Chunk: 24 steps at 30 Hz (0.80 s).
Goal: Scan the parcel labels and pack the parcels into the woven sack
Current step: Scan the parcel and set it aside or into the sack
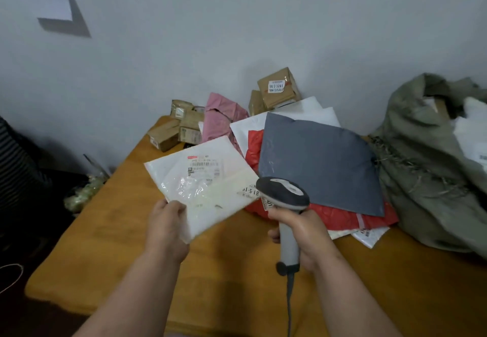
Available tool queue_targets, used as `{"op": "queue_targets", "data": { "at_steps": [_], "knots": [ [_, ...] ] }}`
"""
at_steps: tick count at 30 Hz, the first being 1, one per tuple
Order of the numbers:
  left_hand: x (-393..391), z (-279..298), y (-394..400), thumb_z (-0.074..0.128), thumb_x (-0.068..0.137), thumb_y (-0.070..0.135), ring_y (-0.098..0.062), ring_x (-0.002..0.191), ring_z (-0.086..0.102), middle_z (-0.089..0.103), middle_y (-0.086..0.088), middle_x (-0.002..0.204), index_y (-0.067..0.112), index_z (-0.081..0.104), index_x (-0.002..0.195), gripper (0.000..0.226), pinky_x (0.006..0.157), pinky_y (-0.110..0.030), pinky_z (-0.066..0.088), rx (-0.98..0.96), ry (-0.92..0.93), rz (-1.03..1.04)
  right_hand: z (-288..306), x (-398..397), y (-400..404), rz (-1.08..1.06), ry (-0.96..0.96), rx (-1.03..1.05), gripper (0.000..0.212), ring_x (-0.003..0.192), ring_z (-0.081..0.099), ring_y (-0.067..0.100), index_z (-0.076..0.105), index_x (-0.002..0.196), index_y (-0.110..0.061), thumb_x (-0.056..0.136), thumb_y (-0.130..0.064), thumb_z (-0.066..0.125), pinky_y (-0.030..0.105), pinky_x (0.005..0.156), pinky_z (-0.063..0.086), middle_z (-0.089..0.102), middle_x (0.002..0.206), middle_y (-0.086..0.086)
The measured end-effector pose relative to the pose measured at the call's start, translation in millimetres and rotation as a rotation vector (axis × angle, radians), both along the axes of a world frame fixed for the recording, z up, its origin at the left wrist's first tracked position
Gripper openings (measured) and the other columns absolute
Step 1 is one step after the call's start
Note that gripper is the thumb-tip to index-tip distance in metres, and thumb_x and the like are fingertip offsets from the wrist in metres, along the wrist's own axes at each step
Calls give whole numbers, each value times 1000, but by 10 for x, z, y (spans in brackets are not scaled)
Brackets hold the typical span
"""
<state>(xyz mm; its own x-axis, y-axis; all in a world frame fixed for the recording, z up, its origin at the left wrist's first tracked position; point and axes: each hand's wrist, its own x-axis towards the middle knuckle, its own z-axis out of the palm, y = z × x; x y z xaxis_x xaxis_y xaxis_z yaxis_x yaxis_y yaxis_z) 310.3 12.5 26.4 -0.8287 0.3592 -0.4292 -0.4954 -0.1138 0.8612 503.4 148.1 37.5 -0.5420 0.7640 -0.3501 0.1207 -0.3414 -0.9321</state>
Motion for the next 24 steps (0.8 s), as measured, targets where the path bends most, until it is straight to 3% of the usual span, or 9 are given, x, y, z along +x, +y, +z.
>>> {"op": "queue_targets", "data": {
  "at_steps": [4,7,11,14,21,24],
  "knots": [
    [47,21,-41,45,91,-6,-30,79,75,77,-5,93,21,64,99,35,72,-57,58,167,-182,-43,152,70,-70,19,52,54,19,62,67,25,77,97,-16,79,-17,82,35,62,55,75,84,11],
    [159,35,4,46,89,-7,-35,92,71,75,-6,102,22,64,104,38,79,-64,54,177,-197,-82,263,144,-82,56,70,90,20,63,66,24,77,97,-20,77,-20,84,36,64,55,75,85,9],
    [338,61,126,45,89,-9,-34,96,70,75,-5,104,23,62,106,40,83,-63,54,206,-167,-127,373,266,-82,69,69,119,36,62,65,24,75,98,-17,65,-29,82,40,66,56,73,78,8],
    [491,69,238,45,91,-10,-33,93,71,76,-3,96,25,64,103,42,81,-60,56,220,-179,-138,411,369,-52,85,85,120,34,60,64,25,75,96,-17,64,-27,81,42,67,56,72,77,7],
    [798,94,475,44,92,-8,-32,91,72,76,-4,100,28,66,102,44,72,-52,60,226,-199,-153,454,612,94,126,95,105,43,58,64,22,71,96,-13,61,-34,83,34,61,54,68,74,5],
    [891,124,547,43,92,-8,-31,92,72,76,-4,102,27,66,105,44,70,-50,60,237,-200,-151,465,685,167,120,113,87,42,56,62,24,71,91,-13,57,-35,84,37,60,54,66,73,8]
  ]
}}
